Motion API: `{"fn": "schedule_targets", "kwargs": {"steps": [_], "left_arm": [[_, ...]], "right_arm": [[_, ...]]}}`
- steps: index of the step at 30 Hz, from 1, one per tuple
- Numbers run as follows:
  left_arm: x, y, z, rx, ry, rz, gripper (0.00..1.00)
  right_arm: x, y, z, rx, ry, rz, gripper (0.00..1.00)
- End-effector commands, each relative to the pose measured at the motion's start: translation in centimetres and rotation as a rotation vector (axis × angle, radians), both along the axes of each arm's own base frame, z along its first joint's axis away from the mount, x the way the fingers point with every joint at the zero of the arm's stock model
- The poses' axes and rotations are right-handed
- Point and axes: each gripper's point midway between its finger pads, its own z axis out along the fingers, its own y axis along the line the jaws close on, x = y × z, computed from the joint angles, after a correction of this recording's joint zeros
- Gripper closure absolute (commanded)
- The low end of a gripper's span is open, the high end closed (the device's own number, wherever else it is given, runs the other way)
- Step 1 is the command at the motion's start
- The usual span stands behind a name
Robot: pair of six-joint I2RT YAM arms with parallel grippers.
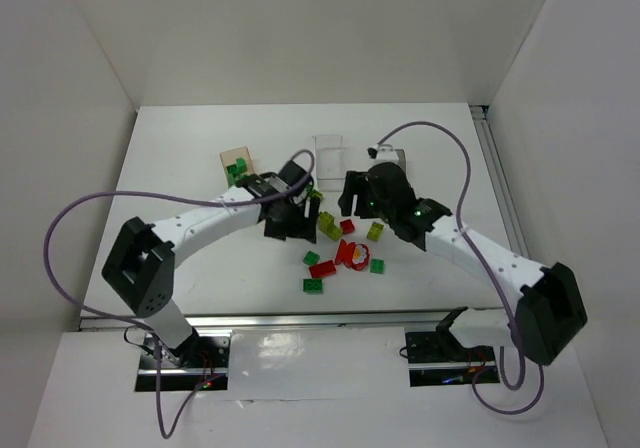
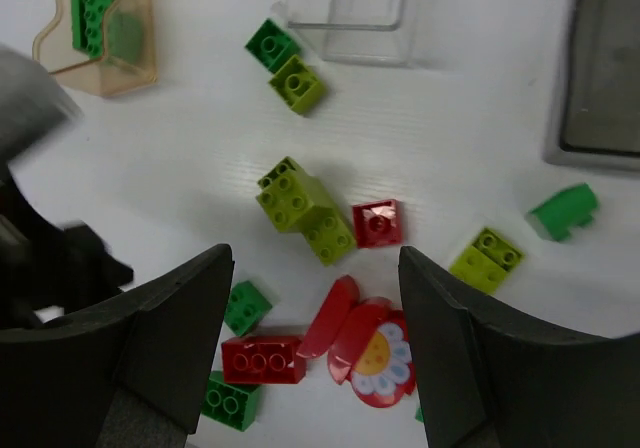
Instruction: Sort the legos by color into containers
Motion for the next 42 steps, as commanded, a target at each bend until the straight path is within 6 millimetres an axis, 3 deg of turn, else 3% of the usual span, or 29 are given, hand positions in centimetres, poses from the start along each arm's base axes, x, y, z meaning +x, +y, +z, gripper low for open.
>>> {"fn": "schedule_targets", "kwargs": {"steps": [1, 4, 6, 11, 23, 25, 29, 32, 35, 40, 42], "left_arm": [[-3.0, -2.7, -3.0, 0.002, 0.093, -0.061, 0.13], [-2.9, -4.2, -3.4, 0.017, 0.078, -0.054, 0.12], [-2.7, -4.7, -4.4, 0.041, 0.088, -0.037, 0.16], [-2.0, -3.9, -5.7, 0.119, 0.062, 0.004, 0.29], [-1.8, -2.7, -7.8, 0.180, 0.075, 0.034, 0.44], [-1.5, -1.7, -7.8, 0.214, 0.068, 0.044, 0.44], [1.2, 3.3, -7.5, 0.288, 0.044, 0.148, 0.50], [2.2, 4.0, -6.2, 0.241, 0.011, 0.134, 0.50], [2.9, 4.6, -5.6, 0.239, -0.001, 0.114, 0.34], [2.8, 3.7, -5.9, 0.203, 0.011, 0.076, 0.10], [2.7, 3.8, -6.2, 0.205, 0.014, 0.076, 0.08]], "right_arm": [[-0.7, -4.8, 1.8, -0.007, -0.064, -0.205, 0.25], [-1.4, -6.8, 2.0, -0.012, -0.079, -0.272, 0.25], [-1.6, -7.5, 2.4, -0.013, -0.086, -0.290, 0.25], [-1.5, -7.3, 2.2, -0.024, -0.067, -0.282, 0.25], [-1.3, -5.9, 1.0, -0.020, -0.031, -0.227, 0.25], [-1.3, -5.8, 1.0, -0.016, -0.028, -0.219, 0.25], [-1.2, -5.7, 1.4, -0.010, -0.035, -0.219, 0.25], [-1.1, -5.7, 1.1, -0.024, -0.030, -0.214, 0.25], [-1.2, -5.5, 0.8, -0.025, -0.020, -0.205, 0.25], [-1.2, -4.9, 0.6, -0.007, -0.008, -0.190, 0.25], [-1.0, -4.8, 0.5, -0.007, -0.008, -0.190, 0.25]]}}
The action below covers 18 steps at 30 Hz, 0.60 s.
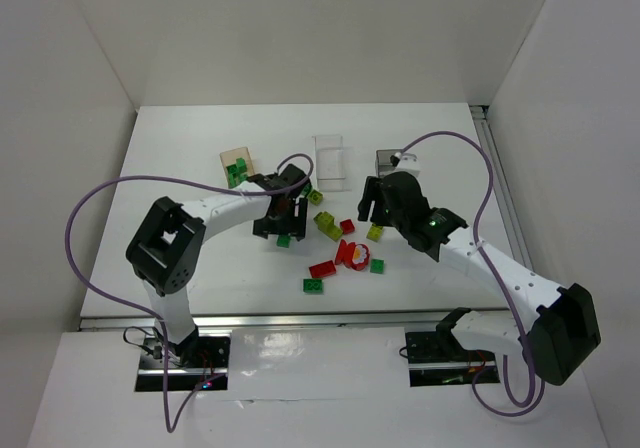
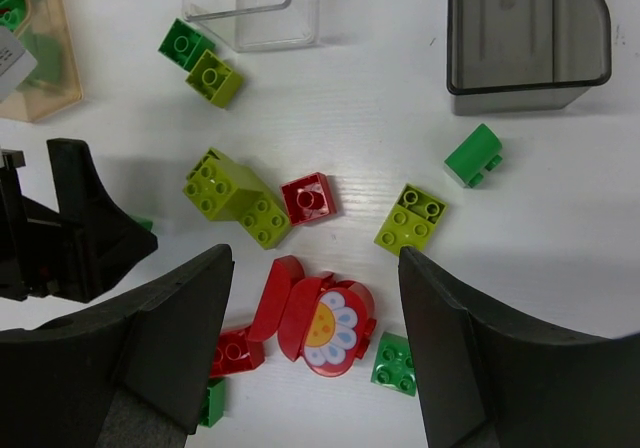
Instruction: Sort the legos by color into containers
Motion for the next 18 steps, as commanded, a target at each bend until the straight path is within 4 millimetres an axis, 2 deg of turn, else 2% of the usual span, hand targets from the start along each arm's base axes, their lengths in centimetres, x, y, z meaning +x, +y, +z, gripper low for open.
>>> {"fn": "schedule_targets", "kwargs": {"steps": [1, 4, 5, 7, 8, 9, 13, 18], "left_arm": [[0.0, -0.5, 0.7, -0.026, -0.026, -0.048, 0.08], [0.1, -0.3, -0.3, -0.020, -0.006, -0.050, 0.17], [0.0, -0.5, -0.3, -0.031, 0.000, -0.043, 0.24], [0.0, -0.6, -1.2, -0.024, 0.016, -0.035, 0.31], [0.3, -0.8, -0.9, -0.030, 0.007, -0.035, 0.36], [0.1, -0.6, -0.9, -0.023, 0.017, -0.034, 0.45], [1.4, -0.5, 0.7, -0.026, -0.024, -0.018, 0.66], [4.8, 1.1, 5.6, -0.127, -0.108, 0.022, 0.69]], "right_arm": [[0.6, 0.6, 1.0, 0.034, -0.025, 0.004, 0.25], [0.7, 0.7, 0.7, 0.028, -0.018, 0.004, 0.25], [0.6, 0.8, 0.7, 0.027, -0.015, 0.019, 0.25], [0.8, 1.0, 0.8, 0.027, -0.015, 0.019, 0.25], [0.7, 1.1, 0.5, 0.026, -0.005, 0.026, 0.25], [0.7, 1.1, 0.5, 0.026, -0.005, 0.026, 0.25], [0.9, 1.2, 0.6, 0.031, -0.012, 0.027, 0.25], [1.1, 1.1, 1.0, 0.025, -0.025, 0.024, 0.25]]}}
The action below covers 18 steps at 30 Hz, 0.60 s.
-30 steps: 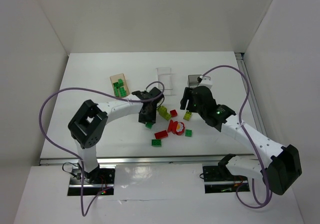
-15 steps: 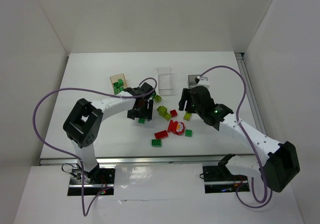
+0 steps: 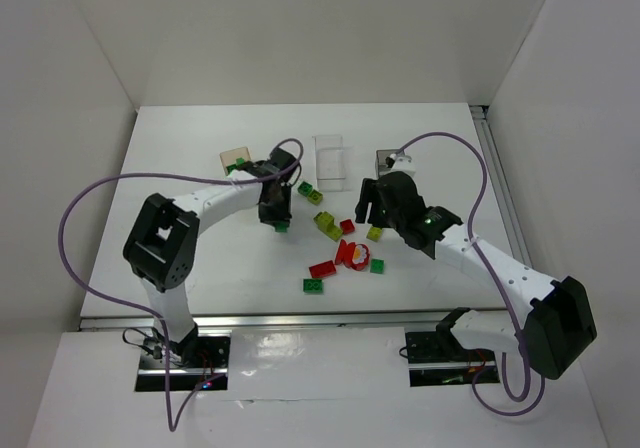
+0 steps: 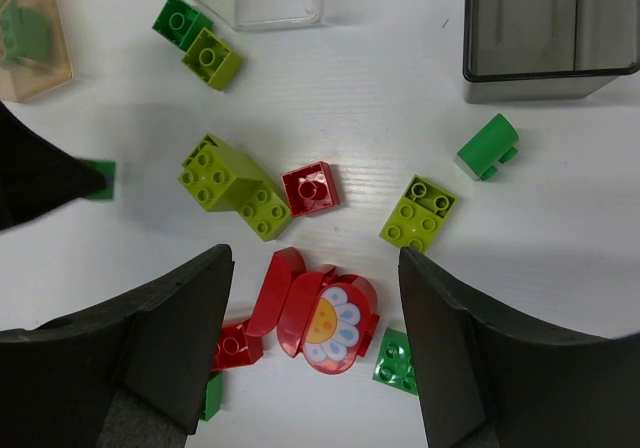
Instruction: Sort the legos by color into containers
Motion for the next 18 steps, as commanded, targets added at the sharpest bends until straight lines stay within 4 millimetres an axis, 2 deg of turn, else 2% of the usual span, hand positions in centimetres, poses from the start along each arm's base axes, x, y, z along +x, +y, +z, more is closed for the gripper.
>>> {"fn": "schedule_targets", "kwargs": {"steps": [1, 3, 6, 8, 10, 12, 13, 18], "left_arm": [[3.2, 1.8, 5.2, -0.066, -0.112, 0.032, 0.69], [4.7, 2.8, 7.4, -0.058, -0.165, 0.060, 0.69], [7.3, 5.4, 9.8, -0.019, -0.228, 0.132, 0.69], [8.9, 7.5, 9.4, 0.020, -0.220, 0.191, 0.69], [10.4, 8.8, 9.8, 0.045, -0.240, 0.231, 0.69], [11.6, 9.6, 8.5, 0.081, -0.220, 0.255, 0.69], [12.6, 10.3, 9.1, 0.086, -0.236, 0.278, 0.69], [16.1, 12.3, 7.9, 0.063, -0.236, 0.367, 0.67]], "right_arm": [[1.1, 0.5, 2.2, 0.029, -0.062, -0.004, 0.25], [1.2, 0.3, 2.2, 0.024, -0.066, -0.013, 0.25], [1.2, 0.3, 2.2, 0.024, -0.066, -0.013, 0.25], [1.2, 0.3, 2.2, 0.024, -0.066, -0.013, 0.25], [1.3, 0.3, 1.9, 0.018, -0.058, -0.013, 0.25], [1.3, 0.6, 2.1, 0.028, -0.063, -0.005, 0.25], [1.3, 0.6, 2.1, 0.028, -0.063, -0.005, 0.25], [1.6, 0.2, 2.4, 0.024, -0.067, -0.022, 0.25]]}}
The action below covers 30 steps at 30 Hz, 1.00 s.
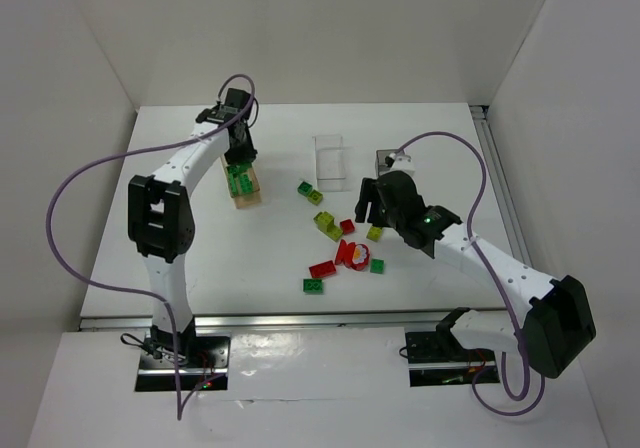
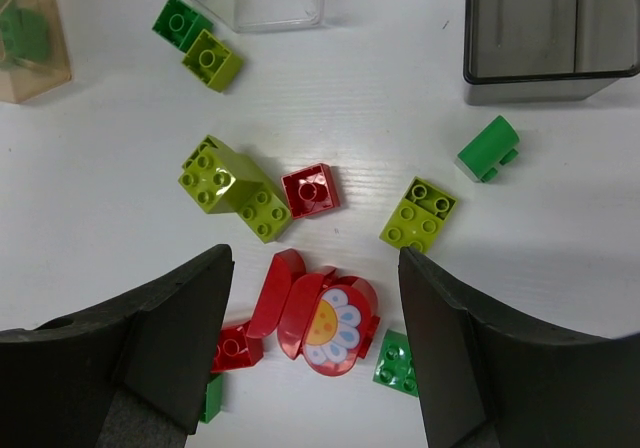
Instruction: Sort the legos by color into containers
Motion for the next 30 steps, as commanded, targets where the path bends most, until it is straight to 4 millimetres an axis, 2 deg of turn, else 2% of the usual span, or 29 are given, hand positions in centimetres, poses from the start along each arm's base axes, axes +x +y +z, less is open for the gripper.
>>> {"fn": "schedule_targets", "kwargs": {"steps": [1, 2, 3, 4, 7, 9, 10, 12, 13, 14, 15, 16, 17, 18, 19, 20, 22, 23, 24, 25, 26, 27, 28, 30], "left_arm": [[1.6, 2.6, -0.9, 0.008, 0.024, 0.060, 0.64], [2.0, 2.8, -1.0, -0.003, 0.024, 0.063, 0.59], [2.6, 2.5, -0.6, -0.014, 0.009, 0.058, 0.39], [3.0, 3.0, -0.6, -0.022, 0.007, 0.068, 0.33], [3.1, 3.0, -0.3, -0.044, 0.005, 0.050, 0.15], [2.8, 1.7, 1.9, -0.035, -0.037, -0.003, 0.15], [2.0, 0.1, 1.9, -0.035, -0.030, -0.039, 0.22], [0.7, -1.5, 2.2, -0.016, -0.029, -0.085, 0.29], [-0.3, -2.3, 3.2, -0.011, -0.041, -0.119, 0.32], [-2.0, -3.0, 1.7, -0.001, 0.003, -0.144, 0.34], [-3.6, -4.9, 1.3, 0.004, 0.021, -0.193, 0.37], [-4.7, -5.7, 0.9, 0.006, 0.030, -0.219, 0.37], [-7.2, -6.1, -0.1, 0.009, 0.069, -0.250, 0.37], [-8.7, -8.1, -0.3, -0.002, 0.064, -0.307, 0.34], [-10.2, -9.1, -0.6, -0.027, 0.077, -0.340, 0.28], [-12.7, -9.3, -1.2, -0.042, 0.108, -0.363, 0.25], [-16.3, -12.2, -1.7, -0.129, 0.156, -0.443, 0.19], [-18.4, -12.6, -2.4, -0.155, 0.192, -0.463, 0.12], [-19.7, -13.4, -2.6, -0.180, 0.214, -0.472, 0.09], [-21.8, -15.0, -2.9, -0.211, 0.244, -0.481, 0.06], [-23.1, -15.7, -3.0, -0.229, 0.264, -0.485, 0.02], [-25.3, -16.7, -3.9, -0.219, 0.300, -0.519, 0.00], [-26.1, -17.4, -3.6, -0.231, 0.299, -0.526, 0.00], [-27.6, -18.1, -4.4, -0.222, 0.334, -0.502, 0.00]], "right_arm": [[1.4, 0.3, 2.4, 0.029, -0.068, -0.018, 0.25], [1.4, 0.3, 2.4, 0.029, -0.068, -0.018, 0.25], [1.3, 0.2, 2.0, 0.023, -0.061, -0.018, 0.25], [1.2, 0.1, 2.3, 0.029, -0.068, -0.018, 0.25], [1.1, 0.0, 2.1, 0.022, -0.059, -0.018, 0.25], [1.0, 0.0, 2.4, 0.028, -0.067, -0.018, 0.25], [0.9, -0.1, 2.1, 0.023, -0.059, -0.018, 0.25], [0.9, -0.1, 2.0, 0.022, -0.059, -0.018, 0.25], [0.9, -0.1, 2.0, 0.022, -0.059, -0.018, 0.25], [0.9, -0.1, 1.7, 0.017, -0.052, -0.018, 0.25], [0.9, -0.1, 1.7, 0.017, -0.052, -0.018, 0.25], [1.0, -0.2, 1.8, 0.013, -0.055, -0.025, 0.25], [1.0, -0.2, 1.8, 0.013, -0.055, -0.025, 0.25], [1.0, -0.2, 1.8, 0.013, -0.055, -0.025, 0.25], [1.1, -0.4, 2.1, 0.013, -0.066, -0.034, 0.25], [0.9, -0.7, 1.9, 0.000, -0.058, -0.041, 0.25], [0.7, -1.2, 1.6, -0.006, -0.049, -0.050, 0.25], [0.8, -1.4, 1.6, -0.011, -0.052, -0.057, 0.25], [0.8, -1.5, 1.6, -0.016, -0.056, -0.065, 0.25], [0.8, -1.5, 2.0, -0.010, -0.064, -0.065, 0.25], [0.9, -2.4, 1.8, -0.030, -0.063, -0.094, 0.25], [1.0, -2.5, 1.8, -0.026, -0.065, -0.108, 0.24], [0.9, -2.8, 2.1, -0.031, -0.071, -0.118, 0.24], [0.8, -3.4, 2.5, -0.027, -0.090, -0.146, 0.23]]}}
